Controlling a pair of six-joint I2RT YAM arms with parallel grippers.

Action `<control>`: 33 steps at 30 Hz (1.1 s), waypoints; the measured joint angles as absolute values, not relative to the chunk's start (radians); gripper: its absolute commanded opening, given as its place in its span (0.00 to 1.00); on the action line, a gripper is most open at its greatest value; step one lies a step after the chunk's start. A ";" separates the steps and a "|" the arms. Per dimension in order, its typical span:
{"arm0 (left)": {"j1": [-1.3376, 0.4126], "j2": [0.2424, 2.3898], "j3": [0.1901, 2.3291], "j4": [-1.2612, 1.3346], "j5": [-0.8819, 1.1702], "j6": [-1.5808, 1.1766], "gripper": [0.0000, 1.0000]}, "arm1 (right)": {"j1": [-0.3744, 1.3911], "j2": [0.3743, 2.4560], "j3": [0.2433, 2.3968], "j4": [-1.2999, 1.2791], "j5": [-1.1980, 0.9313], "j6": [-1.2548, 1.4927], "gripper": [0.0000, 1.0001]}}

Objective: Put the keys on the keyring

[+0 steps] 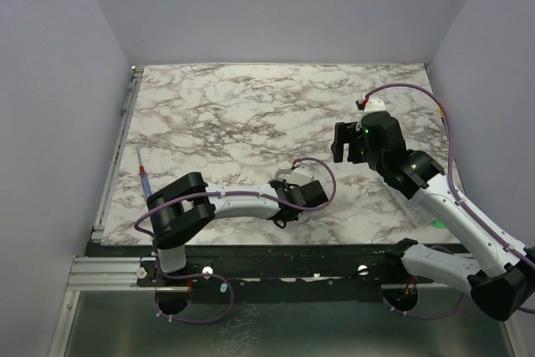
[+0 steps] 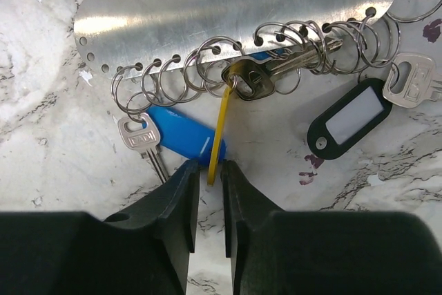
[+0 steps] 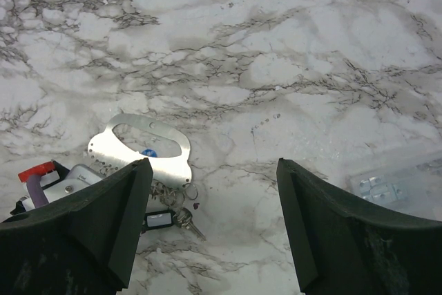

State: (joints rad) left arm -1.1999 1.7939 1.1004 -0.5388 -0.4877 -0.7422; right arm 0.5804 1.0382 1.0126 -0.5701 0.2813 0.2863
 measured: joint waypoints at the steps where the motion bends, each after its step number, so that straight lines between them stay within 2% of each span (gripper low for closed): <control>1: -1.200 1.794 1.100 -0.537 -0.488 -0.743 0.17 | 0.580 1.038 1.013 -0.570 0.281 0.286 0.82; 4: -1.200 1.796 1.100 -0.532 -0.488 -0.739 0.00 | 0.580 1.038 1.013 -0.570 0.281 0.286 0.82; 16: -1.200 1.778 1.101 -0.524 -0.488 -0.700 0.00 | 0.580 1.036 1.013 -0.570 0.280 0.286 0.82; 33: -1.147 1.511 1.100 -0.546 -0.453 -0.503 0.00 | 0.580 0.976 1.012 -0.532 0.241 0.281 0.82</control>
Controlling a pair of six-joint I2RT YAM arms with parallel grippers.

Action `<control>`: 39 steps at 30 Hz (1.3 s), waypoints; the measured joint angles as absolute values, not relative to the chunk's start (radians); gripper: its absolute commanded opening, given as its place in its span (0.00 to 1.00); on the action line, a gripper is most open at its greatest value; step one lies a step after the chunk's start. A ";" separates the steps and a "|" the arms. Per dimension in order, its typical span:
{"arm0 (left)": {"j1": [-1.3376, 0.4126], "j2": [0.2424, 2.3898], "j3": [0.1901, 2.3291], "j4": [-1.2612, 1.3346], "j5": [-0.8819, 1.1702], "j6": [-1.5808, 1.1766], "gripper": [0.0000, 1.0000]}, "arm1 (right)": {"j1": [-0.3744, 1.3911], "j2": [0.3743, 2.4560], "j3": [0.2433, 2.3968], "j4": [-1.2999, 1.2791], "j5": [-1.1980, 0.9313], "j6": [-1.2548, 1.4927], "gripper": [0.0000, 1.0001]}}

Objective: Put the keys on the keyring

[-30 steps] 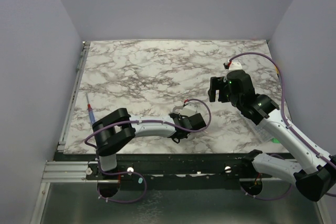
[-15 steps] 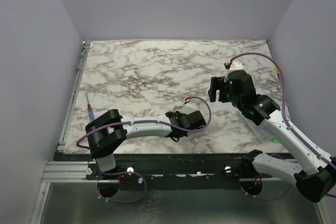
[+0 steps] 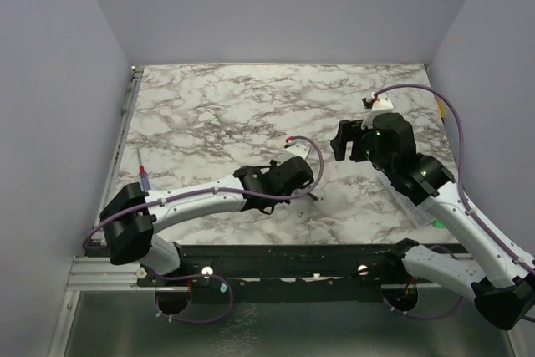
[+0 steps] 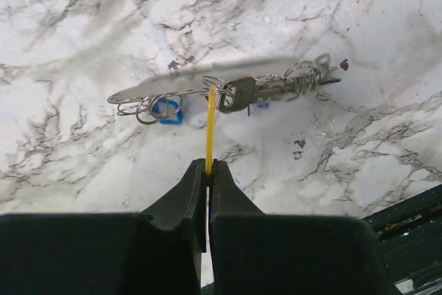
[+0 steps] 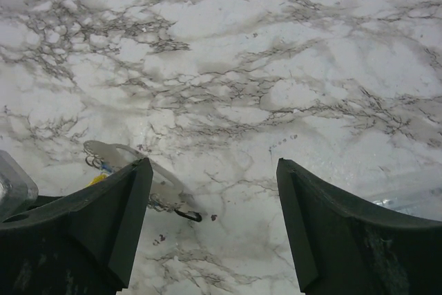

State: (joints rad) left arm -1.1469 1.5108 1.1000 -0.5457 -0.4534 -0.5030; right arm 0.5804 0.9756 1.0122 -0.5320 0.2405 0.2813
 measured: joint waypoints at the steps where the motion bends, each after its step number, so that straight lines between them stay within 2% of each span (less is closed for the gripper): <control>1: -1.139 1.500 1.104 -0.556 -0.451 -0.495 0.00 | 0.580 0.973 1.012 -0.524 0.231 0.277 0.82; 10: -1.070 1.417 1.222 -0.666 -0.393 -0.406 0.00 | 0.580 0.930 0.991 -0.433 0.026 0.204 0.79; 16: -1.049 1.350 1.285 -0.717 -0.354 -0.332 0.00 | 0.580 0.887 0.940 -0.343 -0.242 0.154 0.67; 25: -1.049 1.200 1.248 -0.729 -0.253 -0.162 0.00 | 0.580 0.900 0.872 -0.221 -0.499 0.114 0.55; 39: -1.049 0.949 1.136 -0.599 -0.067 0.055 0.00 | 0.580 0.920 0.846 -0.109 -0.781 -0.015 0.50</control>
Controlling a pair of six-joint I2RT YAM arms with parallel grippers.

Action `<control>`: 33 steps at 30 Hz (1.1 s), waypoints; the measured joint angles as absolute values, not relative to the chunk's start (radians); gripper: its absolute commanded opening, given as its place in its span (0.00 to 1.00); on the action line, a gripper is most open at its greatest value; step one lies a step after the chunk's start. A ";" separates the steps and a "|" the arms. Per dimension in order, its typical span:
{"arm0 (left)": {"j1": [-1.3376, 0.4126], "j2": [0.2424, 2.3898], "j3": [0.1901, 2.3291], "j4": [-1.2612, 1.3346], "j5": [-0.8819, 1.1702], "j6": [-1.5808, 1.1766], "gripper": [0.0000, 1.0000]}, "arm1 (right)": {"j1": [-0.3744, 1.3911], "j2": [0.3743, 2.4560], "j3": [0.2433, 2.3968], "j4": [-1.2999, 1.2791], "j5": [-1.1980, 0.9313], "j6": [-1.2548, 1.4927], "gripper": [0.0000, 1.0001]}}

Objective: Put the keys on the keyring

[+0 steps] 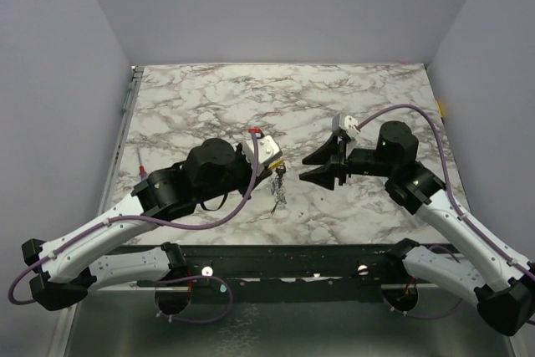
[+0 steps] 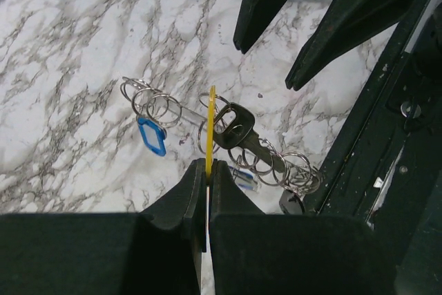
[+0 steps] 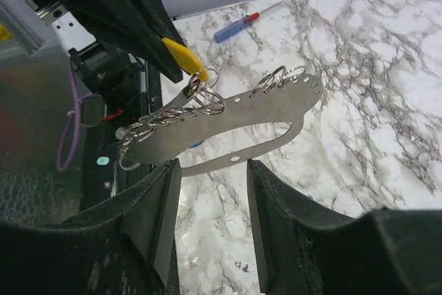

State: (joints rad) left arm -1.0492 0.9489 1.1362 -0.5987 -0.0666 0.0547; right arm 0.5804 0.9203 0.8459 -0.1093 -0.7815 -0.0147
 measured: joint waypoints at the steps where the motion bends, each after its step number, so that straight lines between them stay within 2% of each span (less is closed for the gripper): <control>1: -1.049 0.947 1.136 -0.592 -0.059 0.061 0.00 | 0.580 0.922 0.846 -0.103 -0.800 -0.025 0.49; 15: -1.049 0.990 1.136 -0.577 0.107 0.088 0.00 | 0.580 0.916 0.805 -0.015 -0.951 -0.151 0.42; 33: -1.049 1.011 1.137 -0.577 0.183 0.090 0.00 | 0.580 0.962 0.805 0.021 -1.019 -0.159 0.37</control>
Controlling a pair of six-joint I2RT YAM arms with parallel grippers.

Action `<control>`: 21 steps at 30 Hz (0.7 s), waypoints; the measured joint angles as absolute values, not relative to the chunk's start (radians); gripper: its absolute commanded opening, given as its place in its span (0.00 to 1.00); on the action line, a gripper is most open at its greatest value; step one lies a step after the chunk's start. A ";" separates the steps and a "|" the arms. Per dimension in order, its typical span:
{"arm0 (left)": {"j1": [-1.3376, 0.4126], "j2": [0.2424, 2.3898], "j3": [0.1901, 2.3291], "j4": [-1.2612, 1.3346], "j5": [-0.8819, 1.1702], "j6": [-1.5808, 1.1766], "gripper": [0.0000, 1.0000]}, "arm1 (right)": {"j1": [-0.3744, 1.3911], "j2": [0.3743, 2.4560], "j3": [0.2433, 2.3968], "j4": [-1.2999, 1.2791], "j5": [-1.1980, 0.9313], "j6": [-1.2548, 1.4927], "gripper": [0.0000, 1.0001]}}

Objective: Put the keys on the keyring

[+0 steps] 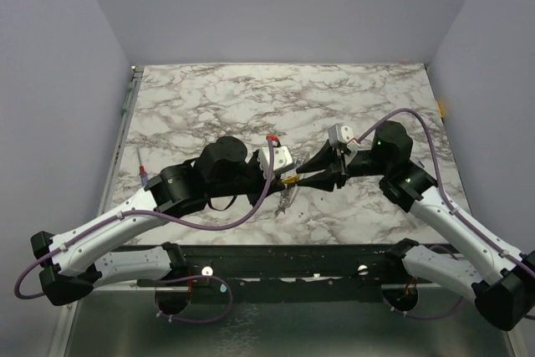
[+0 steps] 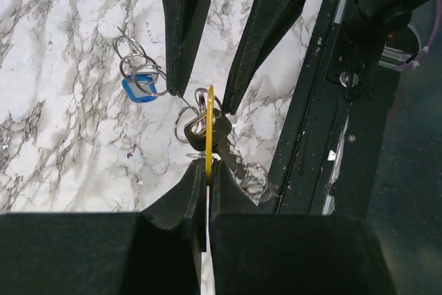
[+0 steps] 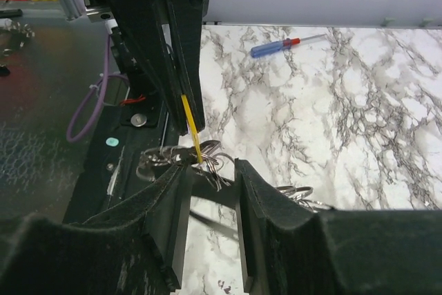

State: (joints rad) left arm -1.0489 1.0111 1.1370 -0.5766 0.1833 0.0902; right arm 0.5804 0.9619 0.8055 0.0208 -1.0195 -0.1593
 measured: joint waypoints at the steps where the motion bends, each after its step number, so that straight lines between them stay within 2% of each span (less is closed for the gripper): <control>1: -1.049 1.011 1.137 -0.577 0.184 0.090 0.00 | 0.580 0.965 0.805 0.022 -1.022 -0.159 0.36; 8: -1.049 1.011 1.140 -0.577 0.191 0.089 0.00 | 0.580 0.982 0.805 0.038 -1.046 -0.154 0.33; 13: -1.048 1.006 1.140 -0.565 0.188 0.081 0.00 | 0.582 0.994 0.805 0.052 -1.063 -0.139 0.27; 15: -1.048 0.999 1.140 -0.561 0.183 0.075 0.00 | 0.585 0.998 0.805 0.057 -1.067 -0.134 0.23; 19: -1.047 0.981 1.140 -0.556 0.168 0.063 0.00 | 0.590 1.001 0.805 0.064 -1.070 -0.130 0.07; 21: -1.047 0.975 1.137 -0.555 0.163 0.057 0.00 | 0.590 1.001 0.806 0.066 -1.070 -0.129 0.04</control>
